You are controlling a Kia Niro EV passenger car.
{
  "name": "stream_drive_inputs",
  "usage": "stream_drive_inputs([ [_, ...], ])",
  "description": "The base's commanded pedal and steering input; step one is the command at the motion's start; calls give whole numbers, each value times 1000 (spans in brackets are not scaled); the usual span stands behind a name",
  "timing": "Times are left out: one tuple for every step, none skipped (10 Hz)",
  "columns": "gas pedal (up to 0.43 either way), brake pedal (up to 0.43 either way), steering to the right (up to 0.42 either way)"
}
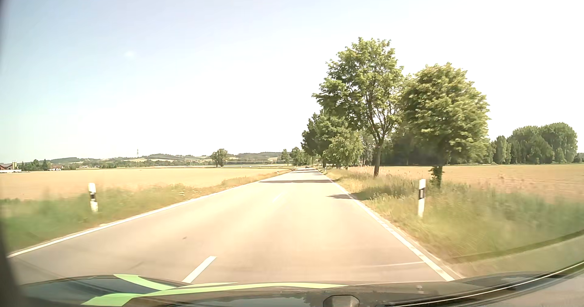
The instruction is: Follow the waypoints while adhering to traffic rules and regulations
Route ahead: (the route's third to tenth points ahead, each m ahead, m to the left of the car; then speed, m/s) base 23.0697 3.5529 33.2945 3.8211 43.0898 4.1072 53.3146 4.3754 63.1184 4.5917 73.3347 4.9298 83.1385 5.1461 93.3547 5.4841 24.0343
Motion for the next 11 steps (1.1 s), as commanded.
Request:
stream_drive_inputs([
  [197,0,-3],
  [197,0,-4],
  [197,0,-4],
  [197,0,-5],
  [197,0,-4],
  [197,0,-4],
  [197,0,-2],
  [197,0,-1],
  [197,0,-1],
  [197,0,-1],
  [197,0,-1],
])
